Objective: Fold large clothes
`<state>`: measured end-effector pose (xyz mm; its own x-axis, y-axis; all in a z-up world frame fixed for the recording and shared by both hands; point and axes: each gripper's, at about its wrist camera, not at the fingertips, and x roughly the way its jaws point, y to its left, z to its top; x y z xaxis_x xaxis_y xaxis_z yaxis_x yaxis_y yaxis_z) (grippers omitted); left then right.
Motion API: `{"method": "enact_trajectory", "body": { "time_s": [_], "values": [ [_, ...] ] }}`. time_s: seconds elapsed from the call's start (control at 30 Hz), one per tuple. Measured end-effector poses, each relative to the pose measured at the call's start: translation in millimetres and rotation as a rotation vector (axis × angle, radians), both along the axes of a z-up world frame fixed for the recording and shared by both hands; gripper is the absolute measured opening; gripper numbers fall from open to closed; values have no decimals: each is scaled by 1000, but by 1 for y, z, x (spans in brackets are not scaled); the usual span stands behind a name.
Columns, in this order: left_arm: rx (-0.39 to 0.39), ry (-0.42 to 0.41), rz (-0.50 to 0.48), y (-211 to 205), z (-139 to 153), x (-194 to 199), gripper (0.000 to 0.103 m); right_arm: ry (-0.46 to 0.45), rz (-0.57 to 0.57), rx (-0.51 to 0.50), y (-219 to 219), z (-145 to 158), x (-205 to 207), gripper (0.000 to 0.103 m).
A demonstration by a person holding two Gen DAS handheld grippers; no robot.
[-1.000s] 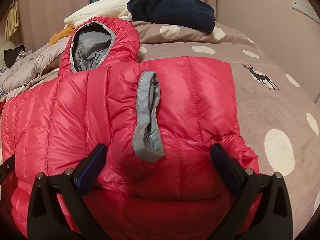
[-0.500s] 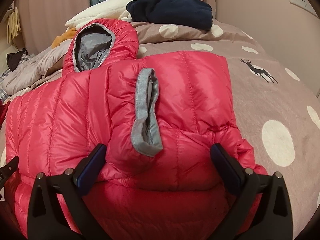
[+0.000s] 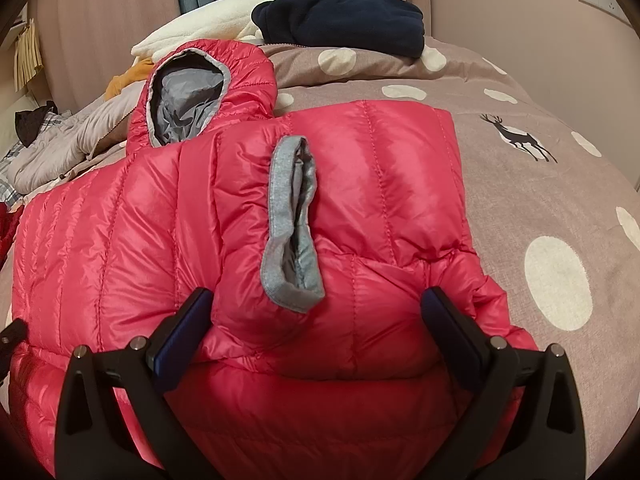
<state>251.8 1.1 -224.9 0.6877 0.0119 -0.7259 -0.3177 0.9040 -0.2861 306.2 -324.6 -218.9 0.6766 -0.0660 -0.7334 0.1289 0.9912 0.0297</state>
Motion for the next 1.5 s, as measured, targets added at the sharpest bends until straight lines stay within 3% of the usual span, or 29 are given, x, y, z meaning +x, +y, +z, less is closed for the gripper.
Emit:
{"method": "enact_trajectory", "body": {
  "time_s": [0.13, 0.2, 0.3, 0.47, 0.57, 0.77, 0.87, 1.0, 1.1, 1.27, 1.5],
  "values": [
    [94, -59, 55, 5, 22, -22, 75, 1, 0, -1, 0, 0, 0, 103],
    [105, -93, 69, 10, 30, -30, 74, 0, 0, -1, 0, 0, 0, 103],
    [88, -138, 112, 22, 40, -40, 61, 0, 0, -2, 0, 0, -1, 103],
    [107, -102, 115, 30, 40, -36, 35, -2, 1, -3, 0, 0, -1, 103],
    [142, -67, 124, 30, 35, -31, 30, 1, -1, -14, 2, 0, 0, 103],
    [232, -76, 200, 35, 34, -37, 29, 7, -9, -6, 1, 6, 0, 103],
    [193, -75, 201, 43, 33, -38, 29, -8, -68, 105, -8, 22, -5, 102],
    [220, -86, 229, 50, 34, -37, 29, -78, -98, 256, -17, 59, 0, 103],
    [160, -74, 254, 64, 32, -35, 29, -117, -75, 177, -4, 88, 18, 103],
    [139, -83, 350, 83, 34, -34, 29, -114, -28, 72, 21, 122, 68, 103],
    [138, -70, 409, 101, 25, -24, 29, -69, 21, 17, 49, 132, 153, 103]
  ]
}}
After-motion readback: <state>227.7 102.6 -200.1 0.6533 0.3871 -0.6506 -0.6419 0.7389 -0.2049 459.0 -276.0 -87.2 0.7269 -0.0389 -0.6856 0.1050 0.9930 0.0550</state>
